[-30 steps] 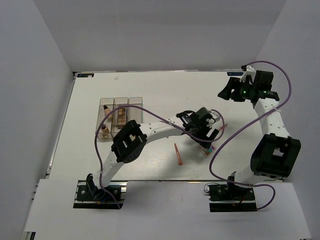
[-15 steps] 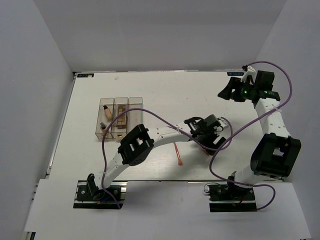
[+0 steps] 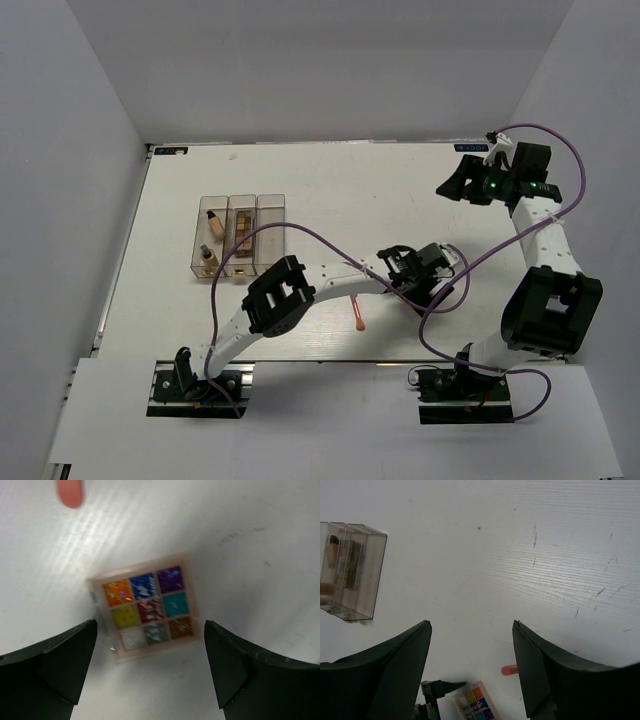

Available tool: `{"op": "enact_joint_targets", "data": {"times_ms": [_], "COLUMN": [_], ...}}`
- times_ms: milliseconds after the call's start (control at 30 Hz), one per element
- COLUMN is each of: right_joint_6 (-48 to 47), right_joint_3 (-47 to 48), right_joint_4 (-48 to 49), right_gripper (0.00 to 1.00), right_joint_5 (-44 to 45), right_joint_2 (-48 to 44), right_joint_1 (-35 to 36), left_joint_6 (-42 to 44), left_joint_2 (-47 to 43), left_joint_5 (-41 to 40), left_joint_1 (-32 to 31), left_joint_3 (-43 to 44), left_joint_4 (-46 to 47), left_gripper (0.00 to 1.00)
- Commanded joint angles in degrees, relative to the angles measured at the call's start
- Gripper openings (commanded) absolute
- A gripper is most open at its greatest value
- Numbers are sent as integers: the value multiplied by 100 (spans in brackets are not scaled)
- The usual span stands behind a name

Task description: Organize the makeup

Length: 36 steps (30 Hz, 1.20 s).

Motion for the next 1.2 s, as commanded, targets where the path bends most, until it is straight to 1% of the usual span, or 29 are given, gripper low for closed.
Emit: {"op": "enact_joint_targets", "data": {"times_ms": [0, 233, 333, 433, 467, 567, 600, 633, 733, 767, 833, 867, 933, 967, 1000, 1167], "right_joint_6": [68, 68, 69, 121, 121, 95, 77, 34, -19, -63, -81, -81, -98, -98, -116, -221], "right_joint_3": [-19, -81, -99, -142, -151, -213, -248, -274, -388, -432, -529, -555, -608, -626, -643, -722], "right_joint_4": [2, 19, 19, 37, 37, 54, 54, 54, 115, 151, 203, 273, 291, 300, 292, 292], "right_gripper": [72, 72, 72, 71, 71, 68, 66, 63, 62, 62, 61, 60, 59, 58, 58, 56], "right_joint_5": [-185, -220, -255, -281, -290, -343, -378, -387, -396, -404, -396, -396, -439, -457, -509, -624], "right_joint_2": [-25, -113, -122, -148, -166, -201, -219, -245, -315, -342, -421, -430, -430, -421, -412, -377], "right_joint_1": [-55, -116, -134, -152, -152, -143, -152, -143, -160, -152, -160, -152, -152, -152, -134, -117], "left_joint_6": [-8, -254, -289, -342, -368, -508, -622, -693, -842, -869, -1018, -1071, -1229, -1264, -1326, -1458], "left_joint_2": [182, 367, 332, 218, 157, -203, -317, -640, -1186, -1562, -1916, -2309, -2689, -2891, -3267, -4131], "left_joint_5": [-325, -677, -844, -985, -1011, -1029, -1020, -968, -1169, -1344, -1503, -1660, -1854, -2003, -2083, -2645], "left_joint_1": [-96, -219, -220, -220, -220, -220, -159, -97, 61, 157, 298, 455, 632, 815, 904, 1546], "left_joint_3": [68, 182, 191, 130, 103, -142, -221, -440, -845, -1046, -1241, -1485, -1741, -2004, -2102, -2700], "left_joint_4": [-224, -417, -452, -496, -505, -426, -409, -382, -189, -180, -215, -215, -189, -137, -127, -329], "left_gripper": [98, 97, 92, 72, 53, 28, 13, 9, 8, 8, 8, 8, 7, 7, 7, 7]}}
